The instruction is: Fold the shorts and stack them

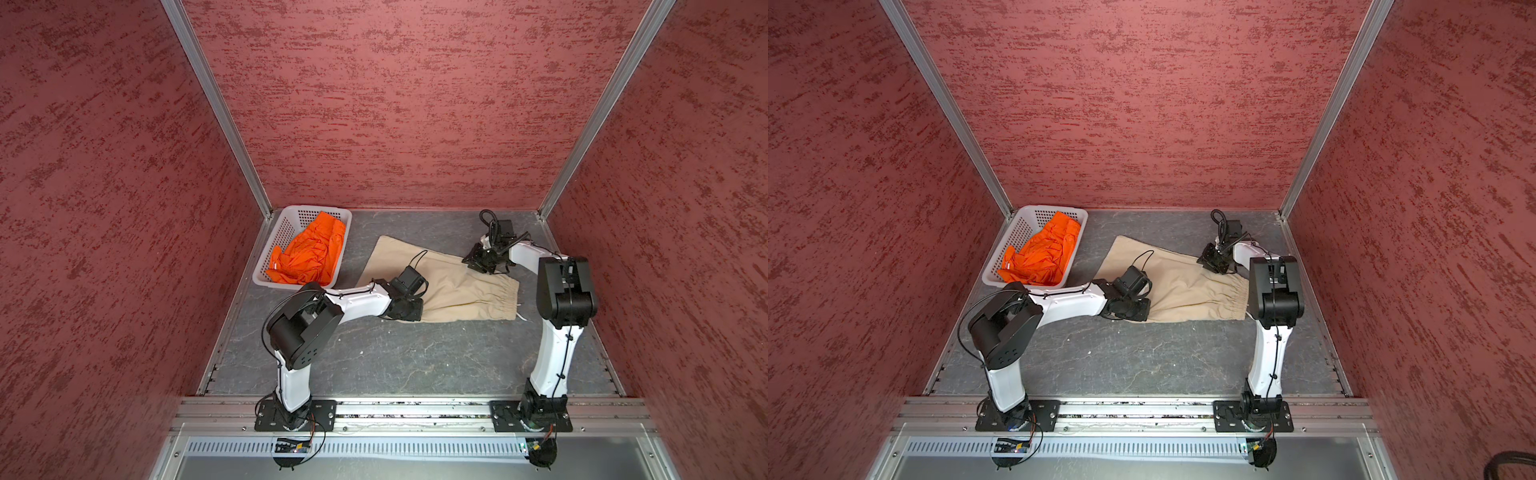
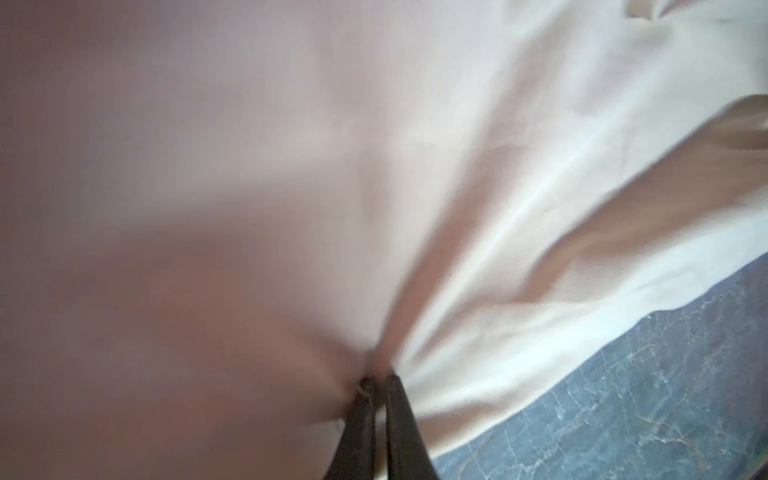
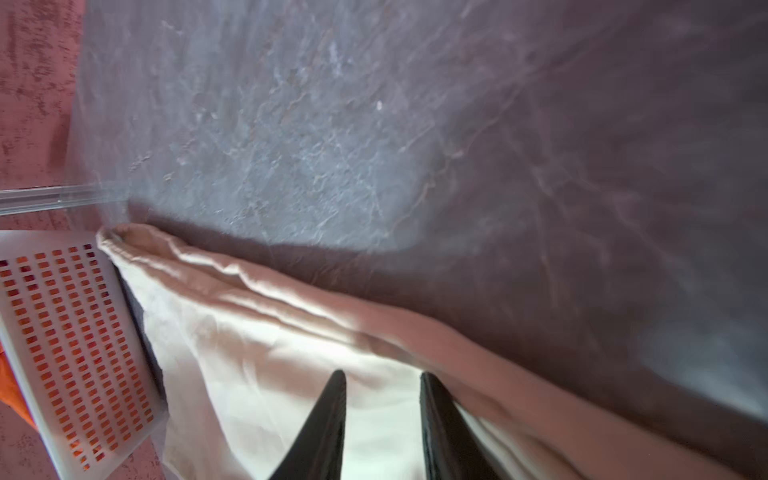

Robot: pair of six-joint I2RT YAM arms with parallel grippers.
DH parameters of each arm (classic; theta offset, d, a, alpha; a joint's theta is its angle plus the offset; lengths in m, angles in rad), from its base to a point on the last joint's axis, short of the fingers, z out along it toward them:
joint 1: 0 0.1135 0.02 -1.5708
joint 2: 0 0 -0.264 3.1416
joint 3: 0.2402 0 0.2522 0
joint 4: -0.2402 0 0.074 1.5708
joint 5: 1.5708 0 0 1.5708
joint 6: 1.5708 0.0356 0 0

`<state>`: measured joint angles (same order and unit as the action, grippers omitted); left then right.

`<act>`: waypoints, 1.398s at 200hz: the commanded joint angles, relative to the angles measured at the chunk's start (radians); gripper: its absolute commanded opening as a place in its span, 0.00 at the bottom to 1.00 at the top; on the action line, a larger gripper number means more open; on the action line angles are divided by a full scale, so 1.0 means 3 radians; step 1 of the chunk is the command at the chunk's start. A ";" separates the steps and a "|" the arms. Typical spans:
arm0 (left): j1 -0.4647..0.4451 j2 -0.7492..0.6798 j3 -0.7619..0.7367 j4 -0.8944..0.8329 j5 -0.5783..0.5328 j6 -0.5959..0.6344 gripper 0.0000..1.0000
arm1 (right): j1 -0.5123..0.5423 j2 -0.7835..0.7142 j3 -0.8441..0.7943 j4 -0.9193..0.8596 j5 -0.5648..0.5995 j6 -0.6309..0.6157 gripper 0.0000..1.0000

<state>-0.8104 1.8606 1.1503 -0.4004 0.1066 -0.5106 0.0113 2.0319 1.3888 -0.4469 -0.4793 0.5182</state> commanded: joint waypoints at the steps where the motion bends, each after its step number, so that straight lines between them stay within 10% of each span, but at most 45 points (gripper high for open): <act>1: -0.0025 -0.0182 0.0232 -0.0038 0.0098 0.0008 0.15 | -0.0016 -0.0566 -0.0112 -0.0055 0.0082 -0.0119 0.33; 121: -0.0387 0.1113 0.1366 0.0613 0.0833 0.0177 0.00 | -0.0044 -0.0381 -0.0469 -0.0345 0.0070 -0.0457 0.19; 195: -0.0470 0.0874 0.0604 0.0752 0.0831 0.0403 0.00 | -0.0052 0.0254 -0.0156 -0.0282 0.0307 -0.0333 0.21; 279: -0.0314 0.0040 0.0293 0.0797 0.0685 0.0242 0.11 | 0.0039 -0.0420 -0.0119 -0.0367 0.0180 -0.0235 0.37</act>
<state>-0.9375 1.9968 1.2335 -0.1638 0.3344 -0.4179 0.0174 2.0113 1.3472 -0.5106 -0.4641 0.4530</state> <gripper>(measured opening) 0.092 0.365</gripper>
